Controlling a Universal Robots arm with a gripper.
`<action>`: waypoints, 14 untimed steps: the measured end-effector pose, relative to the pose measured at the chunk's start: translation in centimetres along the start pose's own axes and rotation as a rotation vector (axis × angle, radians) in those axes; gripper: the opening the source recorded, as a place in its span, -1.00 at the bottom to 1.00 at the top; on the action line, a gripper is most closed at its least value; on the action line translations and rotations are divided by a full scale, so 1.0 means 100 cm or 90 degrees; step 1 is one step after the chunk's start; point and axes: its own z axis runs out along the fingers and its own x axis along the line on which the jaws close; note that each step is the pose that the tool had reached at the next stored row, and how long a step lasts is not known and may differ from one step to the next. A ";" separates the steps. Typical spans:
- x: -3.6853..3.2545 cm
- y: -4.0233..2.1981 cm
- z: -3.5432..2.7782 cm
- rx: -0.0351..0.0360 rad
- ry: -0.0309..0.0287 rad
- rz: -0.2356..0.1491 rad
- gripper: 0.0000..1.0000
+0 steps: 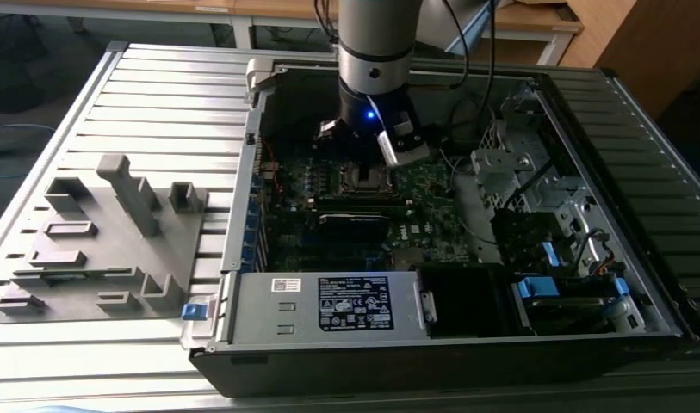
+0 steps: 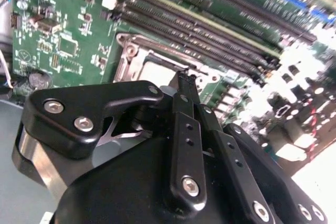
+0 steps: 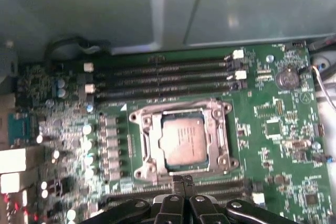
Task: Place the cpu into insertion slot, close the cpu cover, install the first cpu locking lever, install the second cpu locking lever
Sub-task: 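Install the second cpu locking lever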
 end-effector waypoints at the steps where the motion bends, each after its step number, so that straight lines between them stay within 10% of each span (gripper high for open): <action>1: -0.0003 0.0023 0.0012 0.0001 -0.0001 0.001 -0.79; 14: -0.0085 0.0190 0.0112 0.0039 -0.0033 0.030 -0.79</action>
